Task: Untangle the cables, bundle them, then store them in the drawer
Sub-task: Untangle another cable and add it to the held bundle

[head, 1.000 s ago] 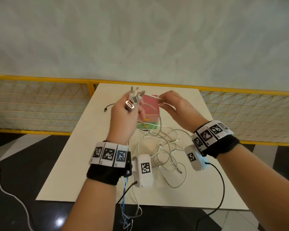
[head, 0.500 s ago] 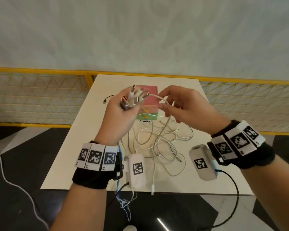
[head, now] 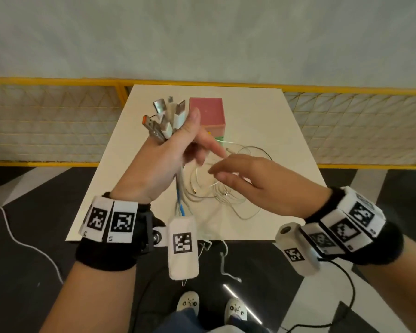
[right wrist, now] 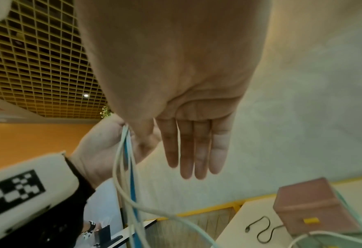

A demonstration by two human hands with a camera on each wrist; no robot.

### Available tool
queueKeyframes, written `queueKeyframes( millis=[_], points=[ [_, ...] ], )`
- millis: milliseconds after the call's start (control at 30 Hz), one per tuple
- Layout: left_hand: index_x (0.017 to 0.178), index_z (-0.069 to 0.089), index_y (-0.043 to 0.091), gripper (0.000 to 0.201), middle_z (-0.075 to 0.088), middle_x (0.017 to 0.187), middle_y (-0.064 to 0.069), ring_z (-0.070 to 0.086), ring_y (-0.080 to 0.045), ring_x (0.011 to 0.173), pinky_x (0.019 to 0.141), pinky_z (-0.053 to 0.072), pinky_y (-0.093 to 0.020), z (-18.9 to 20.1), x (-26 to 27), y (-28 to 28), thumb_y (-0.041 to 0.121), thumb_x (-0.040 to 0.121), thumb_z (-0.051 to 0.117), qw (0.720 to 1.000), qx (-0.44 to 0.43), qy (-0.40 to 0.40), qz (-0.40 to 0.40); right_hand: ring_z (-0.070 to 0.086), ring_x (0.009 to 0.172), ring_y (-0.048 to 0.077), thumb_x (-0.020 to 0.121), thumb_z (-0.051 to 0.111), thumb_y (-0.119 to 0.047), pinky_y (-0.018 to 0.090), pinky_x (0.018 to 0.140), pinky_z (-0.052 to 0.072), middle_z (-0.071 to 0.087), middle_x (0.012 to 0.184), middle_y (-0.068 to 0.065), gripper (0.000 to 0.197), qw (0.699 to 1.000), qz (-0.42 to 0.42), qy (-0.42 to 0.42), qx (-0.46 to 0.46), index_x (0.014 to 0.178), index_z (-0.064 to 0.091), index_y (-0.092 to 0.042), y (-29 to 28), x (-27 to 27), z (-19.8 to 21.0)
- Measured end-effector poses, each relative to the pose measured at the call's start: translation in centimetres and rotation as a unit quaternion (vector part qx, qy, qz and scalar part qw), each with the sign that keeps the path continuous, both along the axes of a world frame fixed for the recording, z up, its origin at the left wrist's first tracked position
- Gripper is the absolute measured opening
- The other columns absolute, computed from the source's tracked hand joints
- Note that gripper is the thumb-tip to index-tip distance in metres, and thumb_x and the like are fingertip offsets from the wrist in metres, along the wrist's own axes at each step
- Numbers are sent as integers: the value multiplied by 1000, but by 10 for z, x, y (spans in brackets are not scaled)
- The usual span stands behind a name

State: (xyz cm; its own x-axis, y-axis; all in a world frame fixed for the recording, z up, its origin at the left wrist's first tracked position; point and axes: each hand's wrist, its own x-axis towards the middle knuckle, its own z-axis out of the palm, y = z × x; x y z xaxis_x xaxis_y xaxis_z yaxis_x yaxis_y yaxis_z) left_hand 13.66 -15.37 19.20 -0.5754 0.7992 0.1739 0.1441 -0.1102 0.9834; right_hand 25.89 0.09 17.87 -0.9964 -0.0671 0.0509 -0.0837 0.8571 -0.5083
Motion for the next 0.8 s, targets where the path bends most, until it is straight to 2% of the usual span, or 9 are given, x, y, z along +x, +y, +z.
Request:
queueKeyframes(
  millis=[100,200,267,333,400,467,533,633,800],
  points=[
    [85,79,20,61,71,101,13,62,0,103,89,45,-15,8,20,7,51,99,28,993,-60,106,-11,58,103,14,100,37,-27,27,91,46,63,114,6,35,991,19,7,-129,120,56,-5,-18,1,-6],
    [90,79,22,59,71,109,14,64,1,97,76,51,-14,7,32,13,46,104,27,987,-104,114,-37,62,94,17,101,34,-13,32,89,50,62,101,18,30,964,24,33,-261,113,50,9,-34,2,-18],
    [88,79,27,57,73,105,13,65,-6,99,83,53,-24,4,34,14,51,102,30,989,-115,86,-26,55,70,16,101,29,-11,30,69,50,53,80,17,25,939,11,25,-341,103,45,9,-42,3,-25],
    [89,76,29,37,75,95,7,69,-9,95,86,53,-26,-5,33,16,44,99,44,996,-71,46,10,36,55,14,100,28,-17,28,50,38,40,69,5,22,914,-13,5,-406,94,43,-4,-46,5,-29],
    [101,68,31,14,69,80,0,70,-18,73,68,57,-30,-7,32,17,24,90,65,997,41,-54,41,29,51,9,100,27,-22,23,44,28,35,65,-2,20,905,-31,-3,-423,92,43,-12,-44,8,-32],
    [112,57,30,34,50,66,-2,48,-14,47,54,49,-28,-9,29,18,17,83,69,983,133,-115,55,29,50,8,101,27,-21,23,43,27,34,64,-2,20,909,-31,-5,-416,92,43,-12,-42,10,-35],
    [93,54,17,6,36,57,2,30,-9,42,45,35,-24,-8,32,22,22,93,57,982,150,-104,49,34,50,15,100,28,-19,24,44,32,34,65,5,20,900,-13,-21,-436,89,41,-10,-41,10,-33],
    [63,38,13,45,32,53,0,27,-15,43,46,31,-27,-6,35,28,34,103,39,990,107,-70,57,44,55,22,98,30,-19,25,56,45,38,67,9,16,886,5,-21,-464,88,39,-9,-43,4,-29],
    [55,42,11,58,46,62,-14,45,-18,62,72,42,-29,-2,26,29,34,106,23,996,69,32,37,34,49,12,99,27,-21,26,48,37,34,62,-5,22,894,-4,-4,-448,85,41,-13,-41,0,-33]
  ],
)
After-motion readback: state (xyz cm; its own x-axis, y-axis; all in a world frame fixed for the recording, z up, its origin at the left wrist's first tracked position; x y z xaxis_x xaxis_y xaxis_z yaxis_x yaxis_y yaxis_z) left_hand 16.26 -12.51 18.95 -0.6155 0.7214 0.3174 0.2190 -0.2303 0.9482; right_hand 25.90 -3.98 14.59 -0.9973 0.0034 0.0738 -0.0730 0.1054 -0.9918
